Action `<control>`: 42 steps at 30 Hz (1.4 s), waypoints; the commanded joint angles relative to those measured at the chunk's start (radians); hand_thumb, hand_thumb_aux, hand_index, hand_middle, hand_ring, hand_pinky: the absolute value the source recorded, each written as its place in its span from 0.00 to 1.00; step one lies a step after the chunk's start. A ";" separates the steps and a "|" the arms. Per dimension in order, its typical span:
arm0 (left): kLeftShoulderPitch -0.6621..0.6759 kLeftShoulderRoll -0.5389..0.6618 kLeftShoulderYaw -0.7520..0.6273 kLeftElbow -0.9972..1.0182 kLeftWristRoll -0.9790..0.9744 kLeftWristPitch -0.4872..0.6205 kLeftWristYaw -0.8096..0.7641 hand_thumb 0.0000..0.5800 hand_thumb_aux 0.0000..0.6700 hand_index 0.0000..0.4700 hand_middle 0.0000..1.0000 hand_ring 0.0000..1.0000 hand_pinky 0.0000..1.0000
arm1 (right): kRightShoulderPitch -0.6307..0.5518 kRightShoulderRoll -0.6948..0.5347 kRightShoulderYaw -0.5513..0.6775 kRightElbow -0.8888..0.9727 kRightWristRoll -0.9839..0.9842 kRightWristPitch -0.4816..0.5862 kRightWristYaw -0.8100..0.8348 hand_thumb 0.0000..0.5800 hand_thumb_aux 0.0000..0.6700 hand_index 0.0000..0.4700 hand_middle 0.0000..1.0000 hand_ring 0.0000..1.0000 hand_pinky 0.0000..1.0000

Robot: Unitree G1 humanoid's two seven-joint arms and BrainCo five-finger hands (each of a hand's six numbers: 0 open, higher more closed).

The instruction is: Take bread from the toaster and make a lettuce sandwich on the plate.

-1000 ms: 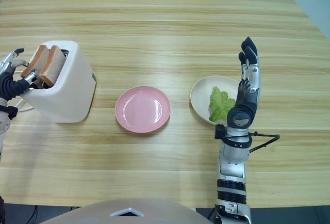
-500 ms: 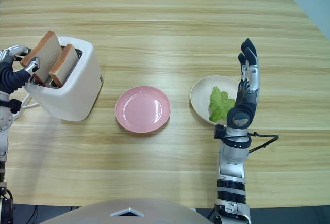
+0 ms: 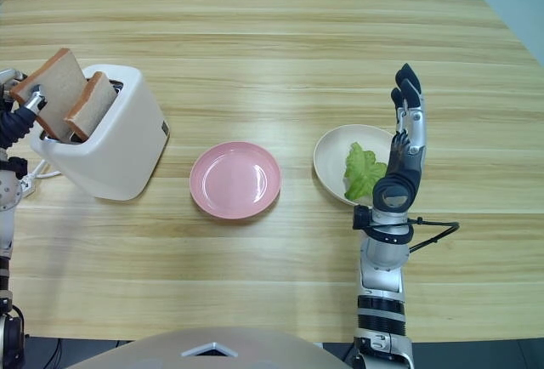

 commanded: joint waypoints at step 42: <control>-0.519 -0.284 -0.978 0.568 1.005 -0.273 1.061 1.00 1.00 1.00 1.00 1.00 1.00 | -0.139 0.006 0.012 0.199 0.018 -0.047 -0.032 0.00 0.00 0.00 0.00 0.00 0.00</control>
